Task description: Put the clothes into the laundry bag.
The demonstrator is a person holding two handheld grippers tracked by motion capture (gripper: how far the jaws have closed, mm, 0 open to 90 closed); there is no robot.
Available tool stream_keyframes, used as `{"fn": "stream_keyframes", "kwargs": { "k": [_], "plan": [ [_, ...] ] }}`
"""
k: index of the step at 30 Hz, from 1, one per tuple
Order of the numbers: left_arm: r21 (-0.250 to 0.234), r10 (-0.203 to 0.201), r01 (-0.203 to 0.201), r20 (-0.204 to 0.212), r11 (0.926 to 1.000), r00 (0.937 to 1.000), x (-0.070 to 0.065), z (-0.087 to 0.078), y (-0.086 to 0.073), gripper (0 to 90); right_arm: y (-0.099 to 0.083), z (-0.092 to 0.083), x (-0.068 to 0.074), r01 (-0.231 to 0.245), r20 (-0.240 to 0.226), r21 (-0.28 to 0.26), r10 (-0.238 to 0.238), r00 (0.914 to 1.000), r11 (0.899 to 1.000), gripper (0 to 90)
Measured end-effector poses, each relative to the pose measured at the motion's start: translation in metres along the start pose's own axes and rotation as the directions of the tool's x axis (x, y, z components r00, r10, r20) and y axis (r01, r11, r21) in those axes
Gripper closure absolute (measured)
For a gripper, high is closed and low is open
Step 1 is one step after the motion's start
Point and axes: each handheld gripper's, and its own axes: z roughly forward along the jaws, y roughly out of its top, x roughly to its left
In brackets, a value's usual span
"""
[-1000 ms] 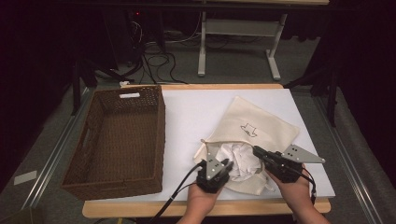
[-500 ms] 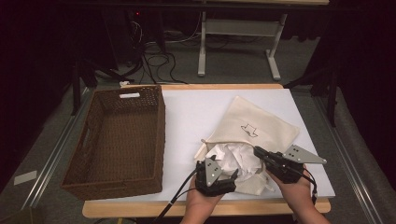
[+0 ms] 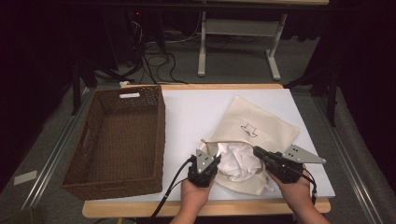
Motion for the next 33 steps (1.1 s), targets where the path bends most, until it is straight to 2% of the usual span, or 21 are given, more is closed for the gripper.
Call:
{"fn": "stream_keyframes", "kwargs": {
  "k": [1, 3, 5, 7, 9, 10, 12, 13, 15, 17, 19, 22, 25, 28, 33],
  "plan": [
    [-0.004, 0.017, -0.017, 0.024, 0.9998, 0.9996, -0.008, 0.001, 0.001, 87.9, 0.000, 0.001, 0.000, 0.001, -0.003, 0.001, -0.001, 1.0000, 1.000, 87.8],
    [0.024, 0.043, -0.045, 0.081, 0.9987, 0.9958, -0.021, 0.007, -0.001, 82.6, 0.000, 0.001, 0.001, 0.006, -0.003, 0.003, -0.006, 1.0000, 1.000, 87.8],
    [0.041, 0.050, -0.055, 0.110, 0.9976, 0.9927, -0.027, 0.014, -0.004, 63.4, 0.000, 0.001, 0.001, 0.001, -0.003, 0.004, -0.001, 1.0000, 1.000, 87.7],
    [0.042, 0.054, -0.059, 0.121, 0.9974, 0.9912, -0.030, 0.019, -0.008, 45.3, 0.000, 0.001, 0.001, 0.004, -0.002, 0.003, -0.004, 1.0000, 1.000, 87.7],
    [0.047, 0.047, -0.053, 0.113, 0.9975, 0.9925, -0.032, 0.023, -0.010, 28.5, 0.000, 0.000, 0.001, 0.000, -0.003, 0.003, 0.000, 1.0000, 1.000, 87.7],
    [0.065, 0.043, -0.050, 0.113, 0.9966, 0.9927, -0.032, 0.026, -0.011, 21.9, 0.000, 0.000, 0.000, 0.000, -0.004, 0.002, 0.000, 1.0000, 1.000, 87.7],
    [0.108, 0.053, -0.063, 0.095, 0.9922, 0.9941, -0.033, 0.032, -0.014, 18.4, 0.000, 0.000, 0.000, 0.001, -0.007, 0.000, -0.001, 1.0000, 1.000, 87.7],
    [0.138, 0.051, -0.062, 0.082, 0.9884, 0.9954, -0.033, 0.036, -0.015, 20.2, 0.000, 0.000, 0.000, 0.001, -0.007, 0.001, -0.001, 1.0000, 1.000, 87.7],
    [0.172, 0.044, -0.055, 0.064, 0.9836, 0.9970, -0.031, 0.040, -0.017, 30.5, 0.000, 0.001, 0.001, 0.003, -0.005, 0.002, -0.002, 1.0000, 1.000, 87.7],
    [0.190, 0.039, -0.048, 0.048, 0.9807, 0.9981, -0.029, 0.044, -0.017, 46.2, 0.000, 0.001, 0.001, 0.003, -0.004, 0.004, -0.003, 1.0000, 1.000, 87.6],
    [0.209, 0.055, -0.059, 0.026, 0.9760, 0.9982, -0.029, 0.046, -0.015, 61.4, 0.000, 0.001, 0.001, 0.003, -0.004, 0.003, -0.003, 1.0000, 1.000, 87.6],
    [0.205, 0.044, -0.046, 0.013, 0.9777, 0.9989, -0.027, 0.048, -0.008, 78.3, 0.000, 0.000, 0.001, -0.002, -0.003, 0.003, 0.002, 1.0000, 1.000, 87.7],
    [0.168, 0.057, -0.054, -0.012, 0.9843, 0.9983, -0.025, 0.048, -0.001, 82.1, 0.000, 0.000, 0.001, 0.000, -0.004, -0.002, 0.000, 1.0000, 1.000, 87.7],
    [0.111, 0.051, -0.047, -0.030, 0.9927, 0.9982, -0.024, 0.053, 0.009, 82.8, 0.000, -0.002, 0.001, -0.005, 0.002, -0.006, 0.005, 1.0000, 1.000, 87.7],
    [0.075, 0.046, -0.043, -0.037, 0.9963, 0.9983, -0.028, 0.075, 0.019, 82.4, 0.000, -0.004, 0.000, -0.006, 0.001, -0.011, 0.006, 1.0000, 1.000, 87.7]
  ]
}}
